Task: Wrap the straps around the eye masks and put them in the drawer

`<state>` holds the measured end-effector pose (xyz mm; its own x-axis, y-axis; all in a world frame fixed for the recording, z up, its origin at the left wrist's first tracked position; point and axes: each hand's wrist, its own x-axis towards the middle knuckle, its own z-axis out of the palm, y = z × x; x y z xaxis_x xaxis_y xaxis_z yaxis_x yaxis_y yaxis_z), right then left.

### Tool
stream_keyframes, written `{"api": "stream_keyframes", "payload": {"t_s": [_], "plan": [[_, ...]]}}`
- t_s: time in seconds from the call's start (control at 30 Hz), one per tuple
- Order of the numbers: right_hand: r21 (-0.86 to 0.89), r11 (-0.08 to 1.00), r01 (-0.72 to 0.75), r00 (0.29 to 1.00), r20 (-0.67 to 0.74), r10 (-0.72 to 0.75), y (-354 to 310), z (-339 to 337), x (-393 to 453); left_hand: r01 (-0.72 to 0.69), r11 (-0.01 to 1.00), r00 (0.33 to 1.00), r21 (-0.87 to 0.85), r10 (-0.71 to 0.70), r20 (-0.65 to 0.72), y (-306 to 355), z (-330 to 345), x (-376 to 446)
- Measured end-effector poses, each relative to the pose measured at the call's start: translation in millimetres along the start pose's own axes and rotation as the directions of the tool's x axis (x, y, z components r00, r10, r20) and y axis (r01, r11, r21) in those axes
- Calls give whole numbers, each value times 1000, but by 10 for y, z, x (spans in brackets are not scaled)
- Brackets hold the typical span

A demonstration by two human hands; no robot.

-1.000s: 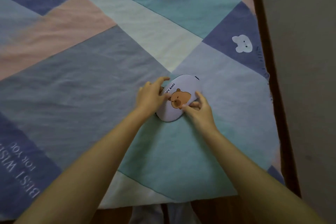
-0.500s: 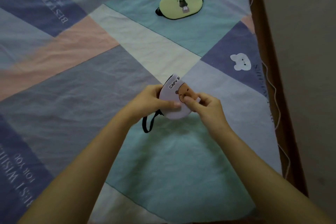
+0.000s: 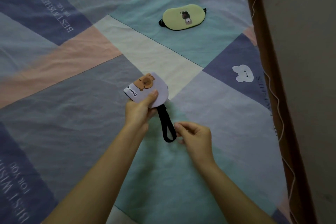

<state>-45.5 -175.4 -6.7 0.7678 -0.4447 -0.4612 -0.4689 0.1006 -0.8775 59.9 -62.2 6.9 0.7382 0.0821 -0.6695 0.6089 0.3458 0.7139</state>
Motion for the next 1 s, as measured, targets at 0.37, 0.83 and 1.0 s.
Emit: {"api": "stream_keyframes", "payload": {"t_s": [0.37, 0.83, 1.0], "plan": [[-109, 989, 103, 990, 108, -91, -79, 188, 87, 86, 992, 995, -96, -81, 61, -84, -12, -122], [0, 999, 45, 992, 118, -45, -32, 30, -6, 31, 995, 993, -96, -41, -112, -13, -222, -45], [-179, 967, 184, 975, 160, -156, -57, 263, 41, 62, 993, 998, -102, -64, -16, -90, -125, -182]]}}
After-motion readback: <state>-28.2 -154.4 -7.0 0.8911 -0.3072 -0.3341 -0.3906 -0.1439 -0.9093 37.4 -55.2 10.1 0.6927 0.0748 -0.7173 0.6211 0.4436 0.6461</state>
